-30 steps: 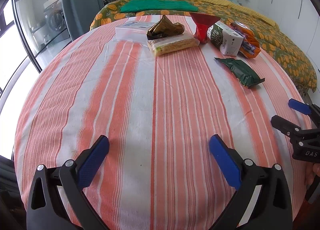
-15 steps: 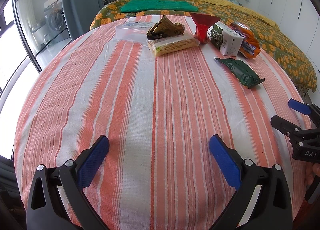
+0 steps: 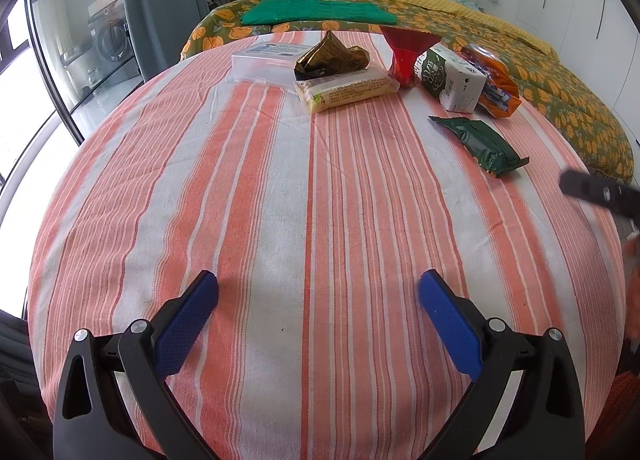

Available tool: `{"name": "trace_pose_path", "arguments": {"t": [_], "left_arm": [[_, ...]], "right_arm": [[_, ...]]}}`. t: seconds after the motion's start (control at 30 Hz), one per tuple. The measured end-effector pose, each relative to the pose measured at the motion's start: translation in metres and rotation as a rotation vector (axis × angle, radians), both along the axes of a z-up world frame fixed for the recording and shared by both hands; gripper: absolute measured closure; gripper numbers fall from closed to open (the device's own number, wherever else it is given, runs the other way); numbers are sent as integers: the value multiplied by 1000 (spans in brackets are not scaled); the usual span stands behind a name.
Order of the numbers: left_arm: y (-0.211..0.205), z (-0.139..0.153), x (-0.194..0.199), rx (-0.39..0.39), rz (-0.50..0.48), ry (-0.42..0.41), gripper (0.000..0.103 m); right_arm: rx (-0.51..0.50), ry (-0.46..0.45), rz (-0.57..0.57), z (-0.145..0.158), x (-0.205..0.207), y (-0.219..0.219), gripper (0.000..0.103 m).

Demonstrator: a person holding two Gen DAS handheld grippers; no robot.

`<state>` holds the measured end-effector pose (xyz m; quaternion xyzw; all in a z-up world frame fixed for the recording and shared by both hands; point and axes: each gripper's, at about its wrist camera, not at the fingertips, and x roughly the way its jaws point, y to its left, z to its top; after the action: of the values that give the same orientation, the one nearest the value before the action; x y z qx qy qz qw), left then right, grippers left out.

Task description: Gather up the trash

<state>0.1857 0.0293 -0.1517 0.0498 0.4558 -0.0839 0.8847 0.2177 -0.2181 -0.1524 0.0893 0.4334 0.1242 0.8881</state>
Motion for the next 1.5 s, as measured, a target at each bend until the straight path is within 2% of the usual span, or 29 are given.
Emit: {"name": "trace_pose_path", "arguments": {"t": [0.1,0.23,0.27,0.33,0.4,0.57,0.67,0.73,0.8,0.93,1.07,1.17,1.23,1.33,1.4,1.5], "left_arm": [[0,0,0,0,0,0,4],[0,0,0,0,0,0,4],[0,0,0,0,0,0,4],[0,0,0,1,0,0,4],[-1,0,0,2,1,-1,4],[0,2,2,-18,-29,0,4],[-1,9,25,-81,-118,-11,4],[-2,14,53,-99,-111,-21,4],[-4,14,80,-134,-118,2,4],[-7,8,132,-178,-71,32,4],[-15,9,152,-225,-111,7,5],[-26,10,152,-216,-187,0,15],[-30,10,142,-225,-232,7,27],[-35,11,121,-233,-322,39,37],[-39,11,100,-224,-391,65,37],[-44,15,79,-192,-442,77,37]], "right_arm": [[-74,37,66,4,31,27,8],[-154,26,102,-1,53,59,11],[-180,21,101,-4,57,65,16],[-215,29,91,-11,64,70,49],[-211,6,64,-12,59,66,64],[-150,-6,70,-13,15,43,64],[-128,-19,76,-16,-21,29,64],[-122,-42,72,-18,-37,24,64],[-125,-68,70,-18,-43,24,64],[-141,-81,63,-18,-48,26,64],[-99,-76,61,-19,-47,19,64],[-71,-75,58,-19,-47,15,65],[-57,-74,58,-20,-46,13,65],[-45,-74,56,-19,-47,12,65],[-53,-81,52,-19,-48,12,64],[-99,-91,64,-17,-57,16,64]]}}
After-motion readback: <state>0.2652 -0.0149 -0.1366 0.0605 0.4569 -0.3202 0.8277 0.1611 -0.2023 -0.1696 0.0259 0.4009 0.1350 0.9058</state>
